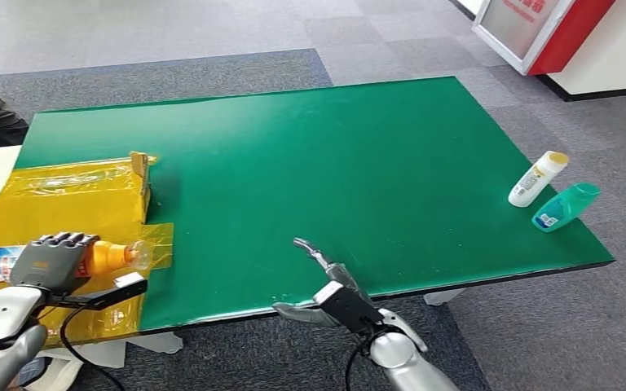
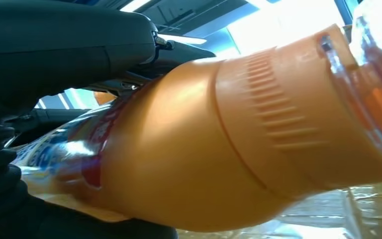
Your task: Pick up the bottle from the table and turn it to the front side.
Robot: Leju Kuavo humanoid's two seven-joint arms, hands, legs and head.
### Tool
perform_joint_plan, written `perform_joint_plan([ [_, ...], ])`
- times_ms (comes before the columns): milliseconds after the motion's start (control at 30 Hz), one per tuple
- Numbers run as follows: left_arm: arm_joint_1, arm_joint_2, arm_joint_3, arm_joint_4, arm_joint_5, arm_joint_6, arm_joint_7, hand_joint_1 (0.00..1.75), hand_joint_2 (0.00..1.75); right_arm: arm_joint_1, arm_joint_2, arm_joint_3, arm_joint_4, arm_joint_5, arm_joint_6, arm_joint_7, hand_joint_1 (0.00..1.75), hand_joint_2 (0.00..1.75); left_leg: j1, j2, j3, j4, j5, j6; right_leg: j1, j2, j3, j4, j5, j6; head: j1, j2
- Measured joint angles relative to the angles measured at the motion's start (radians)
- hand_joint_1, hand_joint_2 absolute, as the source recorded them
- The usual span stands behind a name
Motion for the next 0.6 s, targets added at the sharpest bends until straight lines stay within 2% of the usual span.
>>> perform_joint_plan([
  [33, 0.000, -0.006, 0.001, 0.001, 0.004, 0.004, -0.001, 0.00, 1.75, 0.000, 0.000, 0.000, 0.000, 0.000, 0.000, 0.000, 0.00, 1.75, 0.000, 0.000, 0.000, 0.000, 0.000, 0.000, 0.000, 0.000, 0.000, 0.000, 0.000, 0.000, 0.000, 0.000],
  [167, 0.012, -0.046, 0.027, -0.016, 0.073, -0.010, -0.036, 0.00, 0.00, 0.005, 0.000, 0.000, 0.001, 0.000, -0.001, 0.004, 0.00, 1.75, 0.000, 0.000, 0.000, 0.000, 0.000, 0.000, 0.000, 0.000, 0.000, 0.000, 0.000, 0.000, 0.000, 0.000],
  [367, 0.090, -0.118, 0.115, -0.142, 0.390, -0.141, -0.162, 0.00, 0.00, 0.021, 0.000, -0.003, -0.001, 0.002, -0.006, 0.008, 0.00, 1.75, 0.000, 0.000, 0.000, 0.000, -0.001, 0.000, -0.001, 0.000, 0.000, 0.000, 0.000, 0.000, 0.000, 0.000],
  [500, 0.113, -0.128, 0.131, -0.178, 0.432, -0.163, -0.177, 0.00, 0.00, 0.026, 0.000, -0.004, -0.002, 0.002, -0.007, 0.008, 0.00, 1.75, 0.000, 0.000, 0.000, 0.000, -0.001, 0.000, -0.001, 0.000, 0.000, 0.000, 0.000, 0.000, 0.000, 0.000],
  [600, 0.170, -0.148, 0.164, -0.276, 0.486, -0.198, -0.195, 0.00, 0.00, 0.034, -0.002, -0.013, -0.010, 0.002, -0.009, 0.010, 0.00, 1.75, 0.000, 0.000, 0.000, 0.000, -0.001, 0.000, 0.000, 0.000, 0.000, 0.000, -0.001, 0.000, 0.000, 0.000],
])
